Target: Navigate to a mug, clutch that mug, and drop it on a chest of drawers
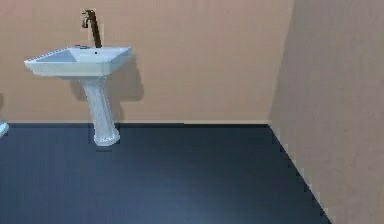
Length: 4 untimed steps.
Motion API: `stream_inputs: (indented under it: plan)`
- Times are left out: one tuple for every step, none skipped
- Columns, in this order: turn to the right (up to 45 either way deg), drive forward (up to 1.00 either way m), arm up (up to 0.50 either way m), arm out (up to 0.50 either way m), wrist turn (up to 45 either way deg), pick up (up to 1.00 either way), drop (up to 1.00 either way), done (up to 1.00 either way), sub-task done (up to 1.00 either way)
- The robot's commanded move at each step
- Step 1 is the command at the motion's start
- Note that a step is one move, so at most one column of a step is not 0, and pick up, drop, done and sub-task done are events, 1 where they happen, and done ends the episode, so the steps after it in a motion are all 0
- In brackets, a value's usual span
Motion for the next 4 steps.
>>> stream_inputs:
  plan:
    - [-45.0, 0.00, 0.00, 0.00, 0.0, 0.00, 0.00, 0.00, 0.00]
    - [-45.0, 0.00, 0.00, 0.00, 0.0, 0.00, 0.00, 0.00, 0.00]
    - [45.0, 0.00, 0.00, 0.00, 0.0, 0.00, 0.00, 0.00, 0.00]
    - [30.0, 0.00, 0.00, 0.00, 0.0, 0.00, 0.00, 0.00, 0.00]
